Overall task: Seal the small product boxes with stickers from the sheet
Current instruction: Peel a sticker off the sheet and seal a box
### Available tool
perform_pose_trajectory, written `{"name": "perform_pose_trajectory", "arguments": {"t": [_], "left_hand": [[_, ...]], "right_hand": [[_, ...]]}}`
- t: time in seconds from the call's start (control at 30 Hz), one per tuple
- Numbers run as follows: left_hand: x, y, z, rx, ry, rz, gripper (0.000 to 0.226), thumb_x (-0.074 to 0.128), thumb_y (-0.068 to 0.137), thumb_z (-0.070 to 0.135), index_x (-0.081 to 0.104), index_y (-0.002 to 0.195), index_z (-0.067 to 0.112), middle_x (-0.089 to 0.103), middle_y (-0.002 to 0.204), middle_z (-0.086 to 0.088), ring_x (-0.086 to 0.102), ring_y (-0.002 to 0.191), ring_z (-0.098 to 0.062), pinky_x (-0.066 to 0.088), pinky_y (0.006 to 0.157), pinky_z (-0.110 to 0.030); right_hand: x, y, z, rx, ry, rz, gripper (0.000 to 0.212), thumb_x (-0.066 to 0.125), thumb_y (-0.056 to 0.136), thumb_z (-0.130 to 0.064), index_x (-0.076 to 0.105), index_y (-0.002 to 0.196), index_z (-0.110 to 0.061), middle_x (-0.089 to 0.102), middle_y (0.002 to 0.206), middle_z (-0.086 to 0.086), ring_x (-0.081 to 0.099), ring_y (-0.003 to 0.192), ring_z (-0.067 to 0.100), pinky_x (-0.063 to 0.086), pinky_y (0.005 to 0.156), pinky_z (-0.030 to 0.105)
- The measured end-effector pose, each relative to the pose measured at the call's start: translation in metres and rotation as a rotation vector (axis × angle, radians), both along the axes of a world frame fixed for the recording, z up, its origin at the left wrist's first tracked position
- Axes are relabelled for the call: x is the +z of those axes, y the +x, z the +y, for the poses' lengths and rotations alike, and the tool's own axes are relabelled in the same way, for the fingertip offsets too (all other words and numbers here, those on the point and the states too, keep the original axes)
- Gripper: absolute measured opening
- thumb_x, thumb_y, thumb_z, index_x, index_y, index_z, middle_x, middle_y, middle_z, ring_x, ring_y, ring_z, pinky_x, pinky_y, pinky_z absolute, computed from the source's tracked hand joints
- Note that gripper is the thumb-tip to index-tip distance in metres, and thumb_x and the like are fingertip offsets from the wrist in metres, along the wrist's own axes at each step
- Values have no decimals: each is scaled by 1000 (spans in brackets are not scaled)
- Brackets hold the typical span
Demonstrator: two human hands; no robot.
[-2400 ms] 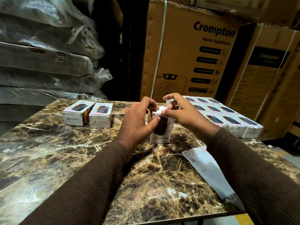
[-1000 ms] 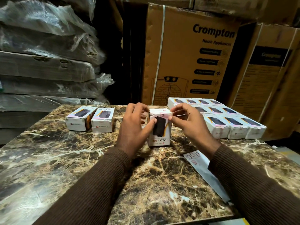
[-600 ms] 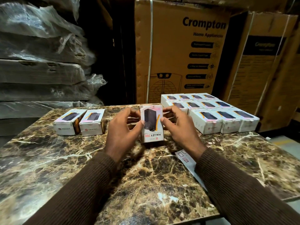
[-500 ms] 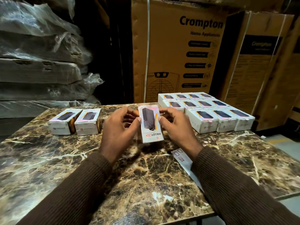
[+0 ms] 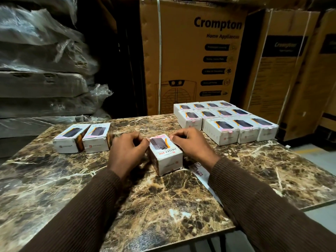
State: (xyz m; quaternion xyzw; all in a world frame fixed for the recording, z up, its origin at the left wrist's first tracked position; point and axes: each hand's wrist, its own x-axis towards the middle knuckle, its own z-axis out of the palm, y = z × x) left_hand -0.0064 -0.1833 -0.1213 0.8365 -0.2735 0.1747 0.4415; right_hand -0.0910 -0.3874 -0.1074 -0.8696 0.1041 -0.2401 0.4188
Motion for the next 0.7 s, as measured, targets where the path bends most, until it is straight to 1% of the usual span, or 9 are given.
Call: {"name": "perform_pose_trajectory", "arguments": {"t": [0.13, 0.2, 0.27, 0.33, 0.4, 0.47, 0.53, 0.6, 0.7], "left_hand": [[9, 6, 0, -21, -11, -73, 30, 71, 98, 31, 67, 71, 20, 65, 63, 6, 58, 62, -7, 48, 59, -29], [20, 7, -5, -85, -29, -121, 22, 71, 99, 30, 69, 78, 23, 64, 69, 11, 55, 63, 2, 39, 58, -12], [30, 11, -13, -182, -48, -151, 7, 70, 100, 25, 73, 95, 22, 71, 85, 12, 62, 77, 7, 42, 68, -6], [36, 23, -22, -331, 14, -137, 15, 65, 103, 21, 74, 115, 23, 74, 108, 12, 65, 101, 6, 51, 88, -19], [37, 36, -29, -477, 127, -28, 22, 63, 104, 20, 75, 123, 25, 73, 122, 11, 67, 115, -3, 54, 98, -32], [35, 45, -32, -598, 190, 130, 24, 60, 105, 11, 77, 120, 20, 76, 119, 3, 71, 112, -13, 60, 97, -38], [28, 51, -33, -639, 175, 214, 28, 55, 105, 1, 78, 117, 11, 78, 113, -4, 73, 109, -20, 59, 99, -40], [24, 57, -30, -610, 148, 234, 30, 51, 105, -4, 78, 114, 7, 78, 111, -7, 73, 109, -25, 59, 100, -43], [22, 64, -18, -529, 112, 240, 30, 54, 105, -1, 79, 105, 14, 78, 105, -3, 73, 103, -22, 60, 95, -46]], "right_hand": [[15, -6, 1, -38, -66, -103, 11, 70, 98, -20, 81, 99, -19, 76, 93, -9, 70, 91, 7, 62, 90, 44], [28, -15, 4, -45, -186, -122, 10, 71, 97, -22, 81, 94, -21, 75, 88, -11, 69, 86, 6, 61, 85, 43], [38, -29, 17, 14, -347, -72, 11, 70, 97, -28, 80, 93, -25, 73, 85, -13, 67, 82, 4, 61, 80, 40], [38, -44, 37, 92, -461, -34, 15, 68, 98, -36, 79, 94, -28, 71, 86, -15, 64, 80, 1, 60, 76, 37], [32, -56, 56, 122, -577, -15, 22, 63, 99, -46, 78, 99, -30, 69, 93, -16, 61, 83, 2, 56, 75, 34], [25, -61, 64, 115, -707, 16, 26, 58, 100, -51, 74, 106, -31, 63, 100, -14, 58, 90, 6, 52, 78, 33], [21, -63, 64, 107, -768, 4, 23, 58, 101, -47, 69, 114, -31, 60, 105, -13, 56, 95, 9, 50, 79, 34], [18, -63, 61, 109, -776, -20, 20, 60, 100, -42, 66, 117, -33, 59, 106, -13, 56, 96, 10, 48, 76, 33], [17, -63, 56, 84, -808, -10, 20, 61, 98, -40, 63, 118, -36, 58, 106, -14, 58, 99, 12, 44, 73, 33]]}}
